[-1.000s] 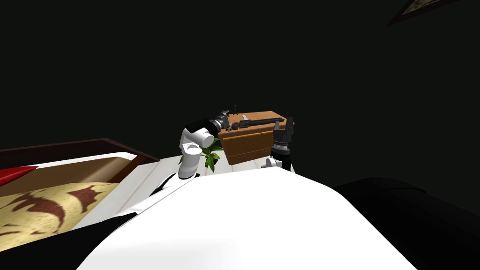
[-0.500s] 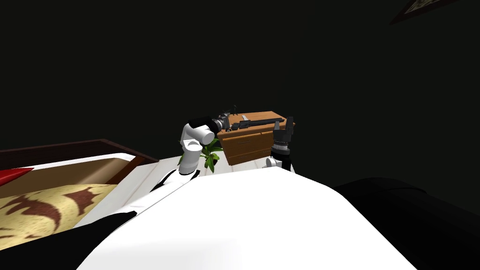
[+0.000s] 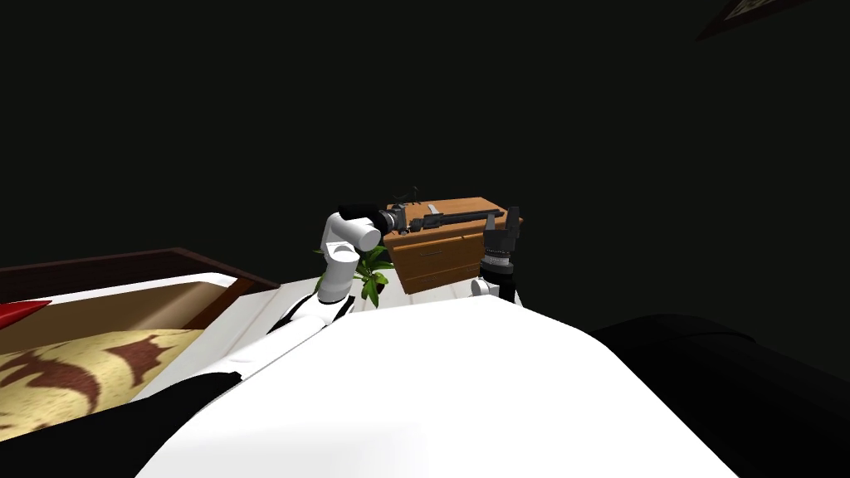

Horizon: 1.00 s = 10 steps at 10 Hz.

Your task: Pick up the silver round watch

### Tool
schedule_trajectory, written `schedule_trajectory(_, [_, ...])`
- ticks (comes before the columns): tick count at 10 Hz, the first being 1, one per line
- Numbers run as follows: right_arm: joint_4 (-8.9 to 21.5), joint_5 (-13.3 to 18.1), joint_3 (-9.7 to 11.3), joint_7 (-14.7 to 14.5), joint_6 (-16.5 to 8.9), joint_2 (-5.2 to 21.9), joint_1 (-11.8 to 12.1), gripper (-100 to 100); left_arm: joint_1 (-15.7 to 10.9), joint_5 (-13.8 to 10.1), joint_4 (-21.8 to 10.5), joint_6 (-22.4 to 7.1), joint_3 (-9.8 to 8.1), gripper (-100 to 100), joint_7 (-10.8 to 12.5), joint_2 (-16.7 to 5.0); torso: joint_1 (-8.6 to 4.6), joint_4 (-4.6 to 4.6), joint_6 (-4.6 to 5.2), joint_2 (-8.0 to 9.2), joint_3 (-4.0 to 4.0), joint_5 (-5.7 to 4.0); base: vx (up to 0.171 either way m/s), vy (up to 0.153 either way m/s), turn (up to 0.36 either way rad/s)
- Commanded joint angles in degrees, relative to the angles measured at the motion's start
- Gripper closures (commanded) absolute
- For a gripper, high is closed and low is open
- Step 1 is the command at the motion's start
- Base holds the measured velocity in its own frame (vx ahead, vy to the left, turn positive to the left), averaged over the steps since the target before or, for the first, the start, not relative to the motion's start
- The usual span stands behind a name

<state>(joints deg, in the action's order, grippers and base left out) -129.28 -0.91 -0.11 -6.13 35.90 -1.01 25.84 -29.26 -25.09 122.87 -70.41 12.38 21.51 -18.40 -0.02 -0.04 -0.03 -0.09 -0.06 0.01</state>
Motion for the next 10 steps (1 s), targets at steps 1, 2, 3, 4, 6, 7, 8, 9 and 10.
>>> schedule_trajectory(1, [0.0,0.0,0.0,0.0,0.0,0.0,0.0,0,-1.94,-1.06,-1.53,-2.86,-0.15,-100,0.0,-0.38,0.0,0.0,0.0,0.0,0.0,0.0,0.035,-0.012,-0.01])
schedule_trajectory(2, [0.0,0.0,0.0,0.0,0.0,0.0,0.0,0,-1.94,-1.06,-1.53,-4.35,-0.15,-100,0.0,-0.38,-0.02,0.0,0.01,-0.04,-0.02,-0.01,0.038,-0.009,-0.007])
schedule_trajectory(3, [0.0,0.0,0.0,0.0,0.0,0.0,0.0,0,-1.94,-1.06,-1.53,-5.05,-0.15,-100,0.0,-0.38,-0.01,-0.01,0.0,-0.05,-0.03,0.0,0.018,-0.005,0.001])
schedule_trajectory(4, [0.0,0.0,0.0,0.0,0.0,0.0,0.0,0,-3.67,-1.95,-3.05,-7.08,-0.24,-100,-0.03,-0.66,0.0,0.0,0.0,0.0,0.0,0.0,0.037,-0.013,-0.014])
schedule_trajectory(6, [0.0,0.0,0.0,0.0,0.0,0.0,0.0,0,-3.67,-1.95,-3.05,-9.24,-0.24,-100,-0.03,-0.66,-0.02,-0.01,0.0,-0.06,-0.04,-0.01,0.032,-0.006,-0.002])
schedule_trajectory(7, [0.0,0.0,0.0,0.0,0.0,0.0,0.0,0,-5.27,-2.79,-4.58,-11.35,-0.35,-100,-0.14,-0.91,0.01,0.0,0.0,-0.01,-0.01,0.0,0.043,-0.009,-0.011])
schedule_trajectory(8, [0.0,0.0,0.0,0.0,0.0,0.0,0.0,0,-5.27,-2.79,-4.58,-12.83,-0.35,-100,-0.14,-0.91,-0.01,-0.01,0.01,-0.07,-0.03,0.0,0.045,-0.011,-0.007])
schedule_trajectory(9, [0.0,0.0,0.0,0.0,0.0,0.0,0.0,0,-5.27,-2.79,-4.58,-13.29,-0.35,-100,-0.14,-0.91,-0.02,-0.02,0.0,-0.08,-0.04,-0.01,0.02,-0.006,0.002])
schedule_trajectory(10, [0.0,0.0,0.0,0.0,0.0,0.0,0.0,0,-6.72,-3.57,-6.12,-15.75,-0.47,-100,-0.3,-1.13,0.0,0.0,0.0,-0.01,-0.01,0.0,0.038,-0.014,-0.009])
